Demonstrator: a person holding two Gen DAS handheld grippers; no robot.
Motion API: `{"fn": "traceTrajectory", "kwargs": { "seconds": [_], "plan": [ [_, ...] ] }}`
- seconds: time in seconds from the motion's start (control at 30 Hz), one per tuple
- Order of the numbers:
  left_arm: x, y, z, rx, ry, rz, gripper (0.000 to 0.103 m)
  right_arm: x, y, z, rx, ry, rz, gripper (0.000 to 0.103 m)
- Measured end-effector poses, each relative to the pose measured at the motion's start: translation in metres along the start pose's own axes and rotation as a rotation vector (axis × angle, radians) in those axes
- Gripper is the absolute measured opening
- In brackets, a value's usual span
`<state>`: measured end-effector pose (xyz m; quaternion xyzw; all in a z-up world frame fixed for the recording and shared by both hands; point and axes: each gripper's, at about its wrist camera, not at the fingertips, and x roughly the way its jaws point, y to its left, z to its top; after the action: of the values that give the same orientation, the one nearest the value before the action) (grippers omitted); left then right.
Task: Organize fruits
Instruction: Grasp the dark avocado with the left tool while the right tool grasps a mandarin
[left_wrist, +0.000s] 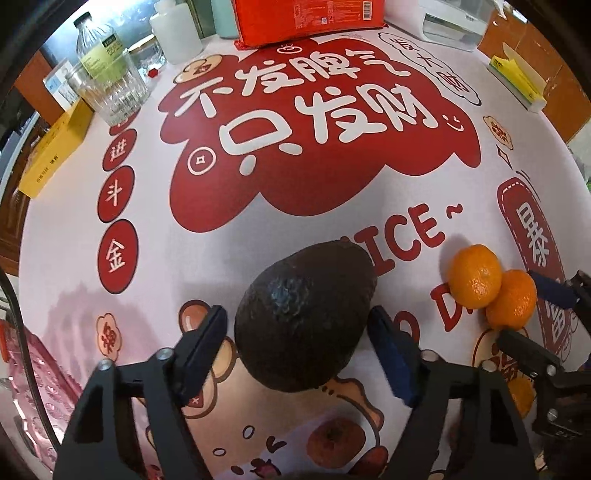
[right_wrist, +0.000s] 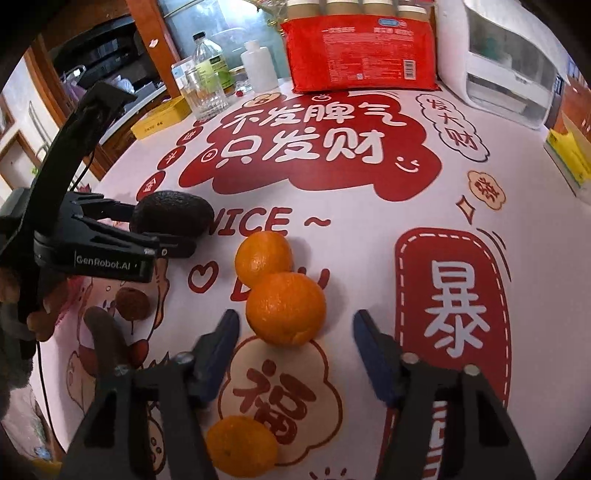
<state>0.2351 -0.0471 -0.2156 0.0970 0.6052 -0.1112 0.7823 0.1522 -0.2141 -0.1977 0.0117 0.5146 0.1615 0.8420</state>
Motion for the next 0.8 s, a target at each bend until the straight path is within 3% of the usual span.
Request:
{"fn": "traceTrajectory", "kwargs": {
  "seconds": [0.1, 0.8],
  "plan": [
    [0.005, 0.002, 0.001, -0.006, 0.008, -0.022, 0.062, 0.005, 0.004, 0.0, -0.015, 0.011, 0.018, 0.046],
    [-0.021, -0.023, -0.031, -0.023, -0.098, -0.046, 0.056, -0.017, 0.012, -0.006, -0.036, -0.042, -0.006, 0.043]
  ]
}}
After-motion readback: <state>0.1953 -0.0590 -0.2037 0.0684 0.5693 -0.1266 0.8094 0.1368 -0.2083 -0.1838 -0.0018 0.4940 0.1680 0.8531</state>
